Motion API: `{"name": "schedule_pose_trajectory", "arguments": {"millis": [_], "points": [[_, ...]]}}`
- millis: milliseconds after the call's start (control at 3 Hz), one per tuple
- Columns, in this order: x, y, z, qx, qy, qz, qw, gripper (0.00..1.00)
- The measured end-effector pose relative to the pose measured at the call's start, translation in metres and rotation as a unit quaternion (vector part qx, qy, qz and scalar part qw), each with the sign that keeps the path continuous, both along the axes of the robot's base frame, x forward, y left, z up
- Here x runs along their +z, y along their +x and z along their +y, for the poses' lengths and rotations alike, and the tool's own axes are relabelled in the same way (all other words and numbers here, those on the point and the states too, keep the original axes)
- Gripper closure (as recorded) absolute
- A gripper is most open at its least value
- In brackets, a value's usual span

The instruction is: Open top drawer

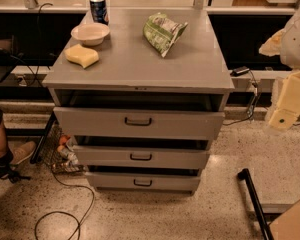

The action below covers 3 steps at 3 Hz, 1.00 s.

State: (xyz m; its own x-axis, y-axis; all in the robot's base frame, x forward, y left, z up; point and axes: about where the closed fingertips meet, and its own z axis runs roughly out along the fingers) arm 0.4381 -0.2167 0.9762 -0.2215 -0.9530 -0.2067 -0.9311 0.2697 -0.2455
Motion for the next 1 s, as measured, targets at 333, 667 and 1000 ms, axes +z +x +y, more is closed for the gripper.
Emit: {"name": "schedule_pose_trajectory", "arguments": {"millis": [333,667,1000], "points": [[0.000,0.000,0.000,0.000,0.000,0.000,1.0000,0.00],[-0.019,-0.003,0.003,0.009,-0.012,0.002,0.9999,0.00],[-0.092,-0.006,0.016,0.048,-0.002,0.020,0.9986,0.00]]}}
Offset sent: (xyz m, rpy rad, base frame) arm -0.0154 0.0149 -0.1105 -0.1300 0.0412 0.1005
